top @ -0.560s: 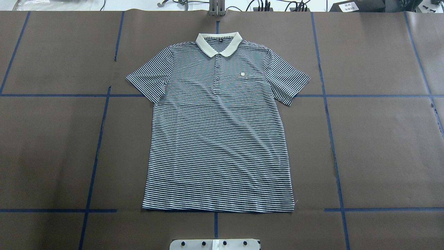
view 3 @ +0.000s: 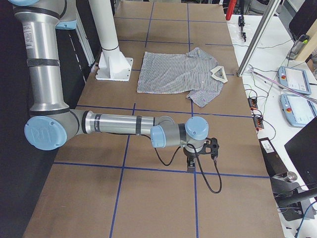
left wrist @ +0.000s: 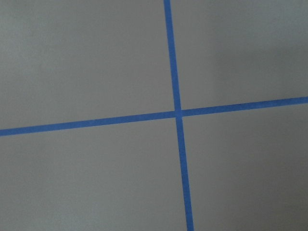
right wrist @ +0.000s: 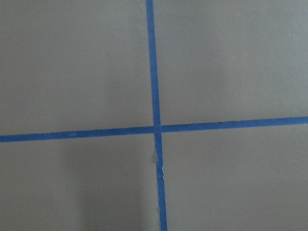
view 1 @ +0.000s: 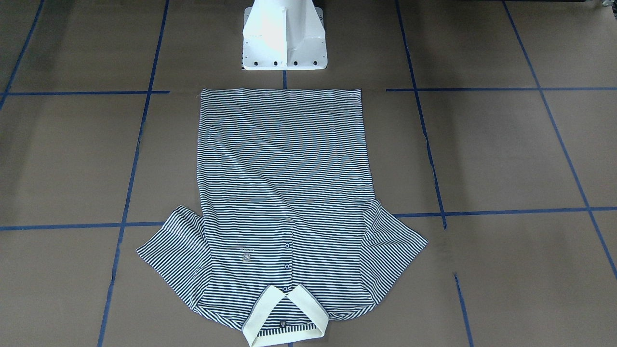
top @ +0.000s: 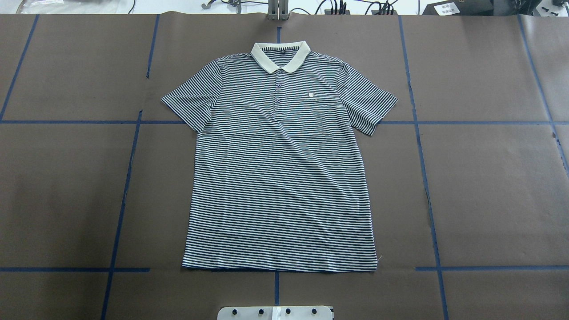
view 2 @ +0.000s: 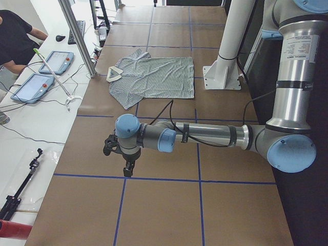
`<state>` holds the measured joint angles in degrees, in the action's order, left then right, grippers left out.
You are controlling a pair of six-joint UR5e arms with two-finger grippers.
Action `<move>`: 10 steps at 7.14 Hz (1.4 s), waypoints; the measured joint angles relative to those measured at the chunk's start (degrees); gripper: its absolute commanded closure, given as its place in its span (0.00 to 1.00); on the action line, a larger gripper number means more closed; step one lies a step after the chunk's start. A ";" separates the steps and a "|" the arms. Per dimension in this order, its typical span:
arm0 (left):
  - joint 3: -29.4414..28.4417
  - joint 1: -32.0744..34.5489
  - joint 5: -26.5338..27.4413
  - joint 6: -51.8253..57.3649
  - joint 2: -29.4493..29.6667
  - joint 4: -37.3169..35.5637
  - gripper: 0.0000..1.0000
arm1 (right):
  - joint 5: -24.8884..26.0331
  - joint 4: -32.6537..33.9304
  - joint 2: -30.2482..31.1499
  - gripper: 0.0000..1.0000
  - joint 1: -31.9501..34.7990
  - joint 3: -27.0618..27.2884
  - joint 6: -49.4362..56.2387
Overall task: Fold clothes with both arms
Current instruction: 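Move the right arm toward the sleeve nearest the right gripper, then lower the right gripper and grasp the sleeve nearest it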
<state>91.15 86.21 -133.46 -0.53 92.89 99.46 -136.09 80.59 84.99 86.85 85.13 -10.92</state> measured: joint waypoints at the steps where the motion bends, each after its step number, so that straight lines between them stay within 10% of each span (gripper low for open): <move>1: 0.57 -1.74 0.18 -0.32 1.76 3.66 0.00 | -0.32 -0.09 -2.41 0.00 -2.37 0.17 -0.18; 6: -0.58 -11.31 -0.01 -4.35 10.87 15.28 0.00 | 0.49 -2.14 -20.45 0.00 -19.69 -4.65 -8.03; 10: -2.90 -16.46 2.28 -19.31 14.74 18.96 0.00 | 7.36 -22.97 -25.68 0.00 -26.80 -14.85 -23.64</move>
<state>88.25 69.74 -131.18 -19.84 107.64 118.42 -128.73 57.62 59.30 60.05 70.28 -34.56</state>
